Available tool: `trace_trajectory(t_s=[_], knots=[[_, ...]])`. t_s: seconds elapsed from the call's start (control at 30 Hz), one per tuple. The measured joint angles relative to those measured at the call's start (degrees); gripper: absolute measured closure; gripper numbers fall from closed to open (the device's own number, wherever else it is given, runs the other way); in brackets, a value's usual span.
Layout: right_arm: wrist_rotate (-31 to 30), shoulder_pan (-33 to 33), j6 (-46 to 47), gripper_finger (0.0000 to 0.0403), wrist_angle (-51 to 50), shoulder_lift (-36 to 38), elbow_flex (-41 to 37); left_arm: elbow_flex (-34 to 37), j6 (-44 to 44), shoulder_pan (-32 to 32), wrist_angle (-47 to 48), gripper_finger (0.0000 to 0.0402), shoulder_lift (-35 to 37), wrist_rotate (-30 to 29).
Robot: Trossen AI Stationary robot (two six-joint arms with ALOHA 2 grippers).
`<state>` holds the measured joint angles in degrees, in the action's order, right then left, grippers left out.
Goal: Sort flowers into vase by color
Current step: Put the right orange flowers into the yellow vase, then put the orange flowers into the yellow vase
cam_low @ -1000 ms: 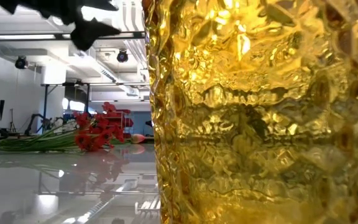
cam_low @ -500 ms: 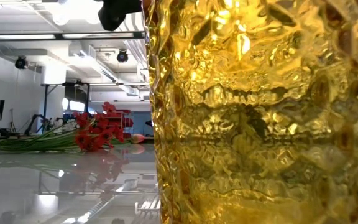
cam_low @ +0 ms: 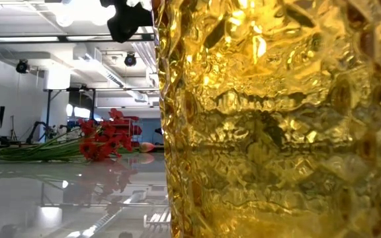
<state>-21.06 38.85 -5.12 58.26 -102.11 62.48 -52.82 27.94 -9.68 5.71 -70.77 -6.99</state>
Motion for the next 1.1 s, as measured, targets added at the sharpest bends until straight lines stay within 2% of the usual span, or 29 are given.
trace_trajectory(t_s=[0.27, 0.37, 0.47, 0.6, 0.73, 0.83, 0.97, 1.1], knots=[[0.08, 0.04, 2.24, 0.0390, -2.73, 0.40, 0.00, -0.03, 2.14, -1.54, 4.53, 0.0169, -0.86, 0.36], [-0.02, 0.02, 6.16, 0.0390, -6.31, 0.37, -0.02, -2.20, 2.56, -2.41, 14.02, 0.0169, 0.37, 0.90], [-0.07, -0.15, 9.13, 0.0385, -9.42, 0.37, -0.02, -6.14, 1.06, -3.29, 27.65, 0.0169, 1.50, 0.54], [-2.81, -0.56, 11.55, 0.0350, -15.76, 0.37, 1.49, -9.33, 0.38, -3.45, 45.53, 0.0169, 1.44, 0.46], [-3.08, -1.09, 11.58, 0.0293, -26.70, 0.42, 5.80, -9.23, 2.93, -3.45, 57.19, 0.0169, 1.56, 0.45], [-3.05, -1.14, 11.60, 0.0248, -37.45, 0.87, 10.31, -7.72, 5.39, -3.45, 62.03, 0.0169, 1.56, 0.14], [-3.01, -0.73, 13.90, 0.0199, -55.68, 1.74, 16.95, -5.10, 7.66, -3.45, 64.00, 0.0169, 1.53, -1.94], [-2.96, 0.43, 17.80, 0.0166, -72.34, 1.94, 23.92, -2.58, 8.18, -3.37, 64.24, 0.0169, 1.53, -2.09]])
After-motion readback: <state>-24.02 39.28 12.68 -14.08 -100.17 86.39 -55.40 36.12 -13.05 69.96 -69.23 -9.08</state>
